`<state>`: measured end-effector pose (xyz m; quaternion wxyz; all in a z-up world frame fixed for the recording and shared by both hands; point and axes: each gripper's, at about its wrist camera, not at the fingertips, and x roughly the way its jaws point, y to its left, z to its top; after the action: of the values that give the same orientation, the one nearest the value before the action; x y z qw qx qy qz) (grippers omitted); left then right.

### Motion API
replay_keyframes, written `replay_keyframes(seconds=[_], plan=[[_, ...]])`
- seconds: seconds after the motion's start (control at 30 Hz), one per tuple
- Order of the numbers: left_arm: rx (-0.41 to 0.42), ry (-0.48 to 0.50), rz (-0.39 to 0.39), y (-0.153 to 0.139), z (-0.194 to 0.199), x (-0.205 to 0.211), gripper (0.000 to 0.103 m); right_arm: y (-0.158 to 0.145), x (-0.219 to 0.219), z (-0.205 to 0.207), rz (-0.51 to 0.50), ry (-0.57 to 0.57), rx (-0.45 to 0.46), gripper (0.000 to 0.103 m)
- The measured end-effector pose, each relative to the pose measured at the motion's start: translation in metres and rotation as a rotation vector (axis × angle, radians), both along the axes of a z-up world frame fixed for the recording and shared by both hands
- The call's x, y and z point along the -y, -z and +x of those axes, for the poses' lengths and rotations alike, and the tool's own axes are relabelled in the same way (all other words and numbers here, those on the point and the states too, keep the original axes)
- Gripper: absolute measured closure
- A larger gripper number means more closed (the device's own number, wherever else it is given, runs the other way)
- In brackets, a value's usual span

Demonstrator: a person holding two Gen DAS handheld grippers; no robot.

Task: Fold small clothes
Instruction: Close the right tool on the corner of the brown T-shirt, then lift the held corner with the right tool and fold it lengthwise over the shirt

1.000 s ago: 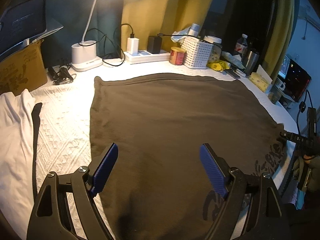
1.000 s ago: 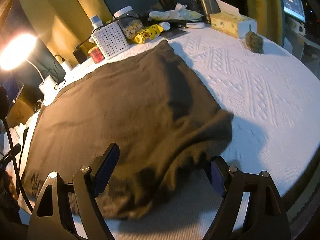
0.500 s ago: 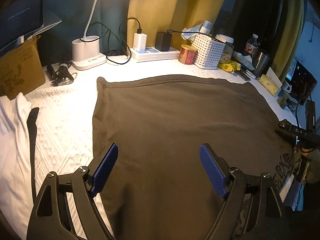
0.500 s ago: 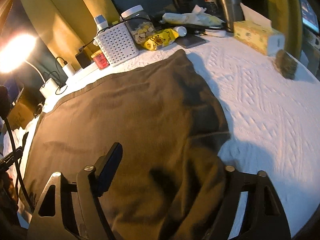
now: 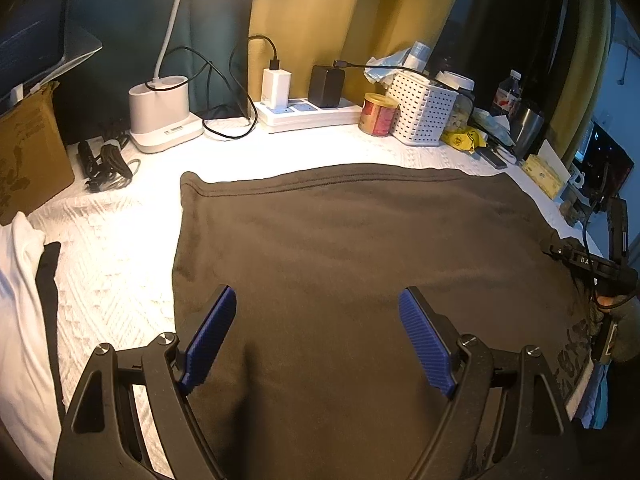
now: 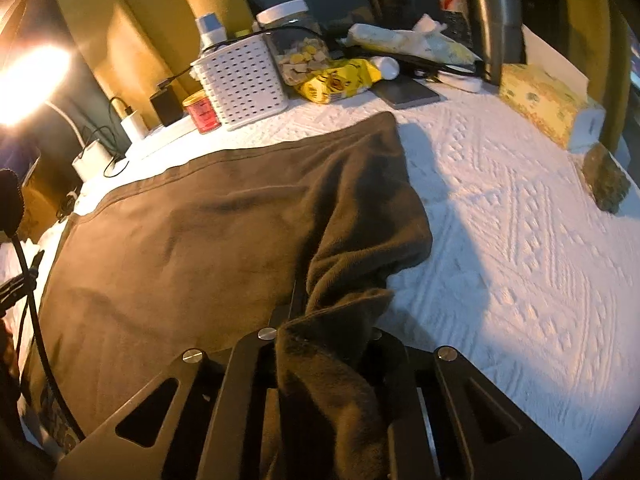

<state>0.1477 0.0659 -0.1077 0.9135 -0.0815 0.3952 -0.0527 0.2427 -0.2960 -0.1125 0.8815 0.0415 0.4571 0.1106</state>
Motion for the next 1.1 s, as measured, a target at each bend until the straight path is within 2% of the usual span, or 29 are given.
replay_keyframes(seconds=[0.37,0.63,1.1], plan=[[0.029,-0.027,-0.027,-0.001,-0.010,-0.019,0.020,-0.036,-0.067,-0.002,-0.022,-0.159,0.068,0.093],[0.045,-0.052,-0.051,0.001,-0.028,-0.035,0.020,-0.050,-0.122,-0.010,-0.008,-0.285,0.098,0.093],[0.079,-0.104,-0.078,0.000,-0.057,-0.063,0.020,-0.036,-0.219,-0.026,0.043,-0.493,0.075,0.093]])
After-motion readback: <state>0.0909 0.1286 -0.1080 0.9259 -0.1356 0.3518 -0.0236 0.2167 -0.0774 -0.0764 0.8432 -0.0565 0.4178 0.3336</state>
